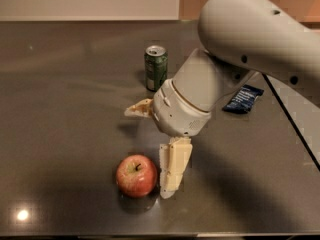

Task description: Move apple near green can

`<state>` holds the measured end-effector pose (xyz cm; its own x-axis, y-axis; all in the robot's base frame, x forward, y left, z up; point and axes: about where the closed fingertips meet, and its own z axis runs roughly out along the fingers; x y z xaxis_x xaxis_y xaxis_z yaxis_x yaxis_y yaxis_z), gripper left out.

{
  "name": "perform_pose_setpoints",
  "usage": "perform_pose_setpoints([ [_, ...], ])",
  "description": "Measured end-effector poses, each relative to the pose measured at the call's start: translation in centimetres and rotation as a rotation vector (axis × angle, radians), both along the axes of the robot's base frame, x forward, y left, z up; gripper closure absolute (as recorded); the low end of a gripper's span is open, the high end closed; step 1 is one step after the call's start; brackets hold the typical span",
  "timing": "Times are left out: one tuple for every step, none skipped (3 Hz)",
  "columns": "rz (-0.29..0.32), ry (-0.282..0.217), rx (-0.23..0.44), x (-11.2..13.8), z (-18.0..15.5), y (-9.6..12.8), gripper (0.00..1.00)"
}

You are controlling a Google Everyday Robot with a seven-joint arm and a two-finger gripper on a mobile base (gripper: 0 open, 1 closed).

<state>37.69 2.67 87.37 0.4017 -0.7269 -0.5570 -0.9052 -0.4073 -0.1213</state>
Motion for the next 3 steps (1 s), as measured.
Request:
perform_pose_setpoints([
  [0.071,0.045,0.004,-1.2,-1.0,0.7,0.0],
  [0.098,0.061,0.003,-1.4,-1.8,1.3,0.0],
  [0.103,0.061,-0.002,-1.0,-2.2,1.7,0.18],
])
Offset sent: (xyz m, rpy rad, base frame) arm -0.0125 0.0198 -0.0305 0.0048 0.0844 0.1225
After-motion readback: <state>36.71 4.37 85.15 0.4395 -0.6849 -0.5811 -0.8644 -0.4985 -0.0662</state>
